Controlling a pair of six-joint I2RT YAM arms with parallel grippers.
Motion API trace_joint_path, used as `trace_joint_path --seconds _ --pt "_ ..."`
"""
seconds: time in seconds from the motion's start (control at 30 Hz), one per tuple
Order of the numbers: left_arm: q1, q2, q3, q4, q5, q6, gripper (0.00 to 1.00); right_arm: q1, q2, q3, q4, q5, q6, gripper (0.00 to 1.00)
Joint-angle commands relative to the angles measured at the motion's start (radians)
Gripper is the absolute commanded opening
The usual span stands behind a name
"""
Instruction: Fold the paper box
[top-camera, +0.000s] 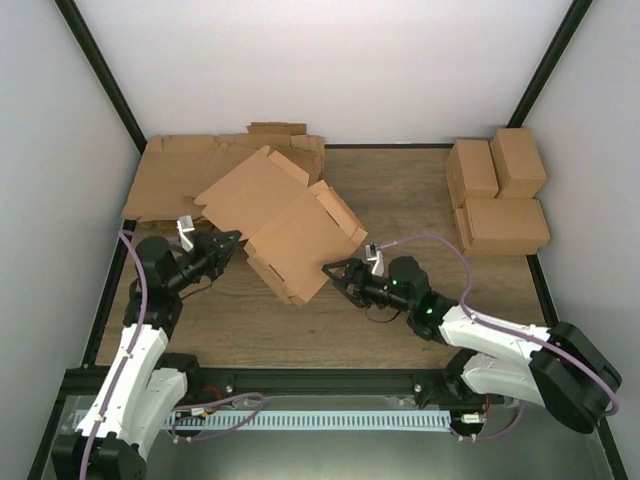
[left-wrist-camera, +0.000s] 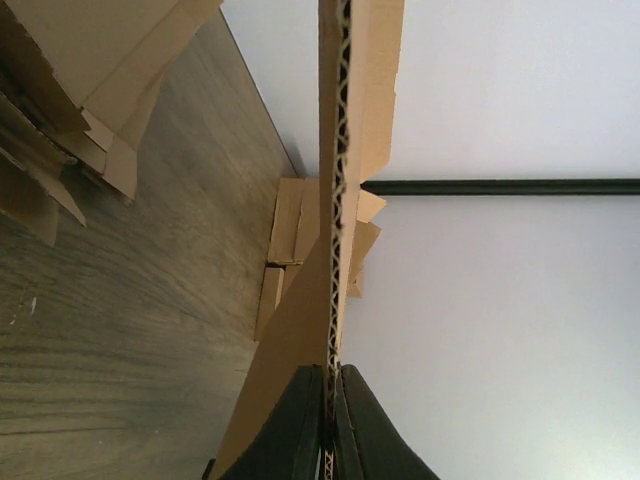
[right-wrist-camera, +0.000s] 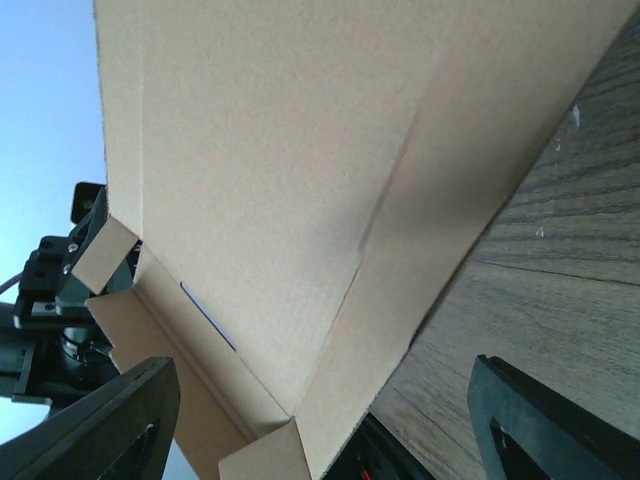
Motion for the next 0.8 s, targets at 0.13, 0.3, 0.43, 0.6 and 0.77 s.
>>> trace_joint_path --seconds 0.13,0.3,0.43,0.6,0.77 --pt "-0.041 0.003 0.037 0.048 0.007 -0.031 0.04 0.009 0.063 0.065 0.046 -0.002 0.015 0.65" --pt "-0.066 -0.004 0.049 0.028 -0.011 -0.021 0.04 0.009 0.058 0.091 -0.002 0.017 0.031 0.50" --pt "-0.070 -0.019 0.061 -0.032 -0.033 0.010 0.04 0.009 0.010 0.097 -0.080 0.059 0.015 0.35" --pt "-0.072 -0.047 0.066 -0.119 -0.066 0.038 0.13 0.008 -0.035 0.148 -0.243 0.100 -0.065 0.07" --pt "-0.072 -0.075 0.186 -0.382 -0.192 0.185 0.97 -0.009 0.004 0.338 -0.574 0.085 -0.312 0.01"
